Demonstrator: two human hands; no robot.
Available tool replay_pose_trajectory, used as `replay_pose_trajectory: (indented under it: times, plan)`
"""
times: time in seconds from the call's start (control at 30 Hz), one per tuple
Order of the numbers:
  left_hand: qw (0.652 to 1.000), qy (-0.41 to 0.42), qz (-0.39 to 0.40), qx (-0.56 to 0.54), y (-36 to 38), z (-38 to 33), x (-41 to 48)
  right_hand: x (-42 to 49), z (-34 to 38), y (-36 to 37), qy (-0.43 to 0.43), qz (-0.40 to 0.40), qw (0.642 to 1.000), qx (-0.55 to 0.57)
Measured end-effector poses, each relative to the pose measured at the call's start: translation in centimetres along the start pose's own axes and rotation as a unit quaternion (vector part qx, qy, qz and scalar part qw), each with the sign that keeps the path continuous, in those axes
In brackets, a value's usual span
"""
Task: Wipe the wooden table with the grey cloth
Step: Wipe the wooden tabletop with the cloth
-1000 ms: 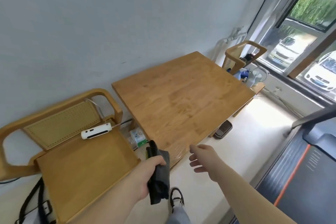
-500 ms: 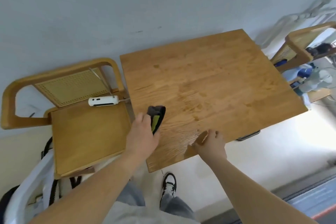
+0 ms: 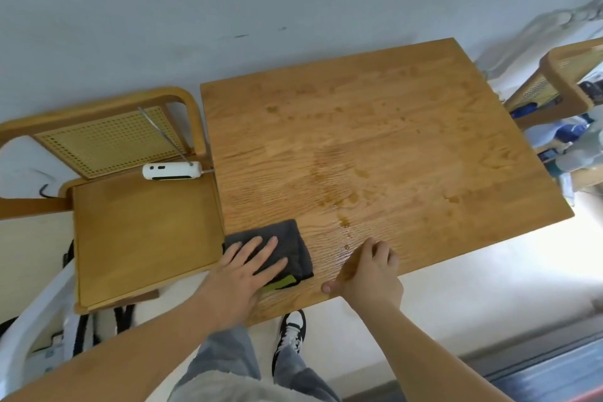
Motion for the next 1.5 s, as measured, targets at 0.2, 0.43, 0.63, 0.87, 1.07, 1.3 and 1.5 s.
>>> replay_pose_trajectory:
  times: [0.2, 0.43, 0.63, 0.87, 1.07, 1.3, 1.5]
  plan:
    - [0.974, -0.184, -0.018, -0.130, -0.4, -1.8, 2.0, -0.1, 0.5, -0.3, -0.007, 0.013, 1.000, -0.021]
    - [0.997, -0.015, 0.034, -0.065, -1.2, -0.8, 1.1, 0.0, 1.1, -0.5, -0.012, 0.003, 0.999, -0.040]
    - [0.971, -0.183, 0.032, -0.152, -2.7, -1.2, 1.7, -0.4, 1.2, -0.9, -0.009, 0.024, 0.999, -0.026]
    - [0.995, -0.014, 0.040, -0.092, -1.5, -1.7, 1.8, 1.1, -1.6, -2.7, -0.074, 0.035, 0.995, -0.054]
    - [0.989, -0.052, 0.069, -0.118, -1.2, -6.4, 3.5, 1.4, -3.2, -1.7, -0.068, 0.010, 0.998, -0.008]
    - [0.994, 0.019, 0.041, -0.095, -2.9, -3.8, 7.6, 2.6, -2.4, -2.8, -0.086, 0.017, 0.995, -0.038]
    - [0.989, 0.062, 0.086, -0.102, -2.7, -12.1, 7.1, 2.4, -2.3, -2.3, -0.088, -0.023, 0.995, -0.035]
Point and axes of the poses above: each hand's wrist, its own x-axis towards the middle knuckle, its own y-axis out of the palm, z = x × y, the point moved 9 cm from there along x, towards the middle knuckle, and after that the axes turned 1 degree about -z, right-handed, at the moved point
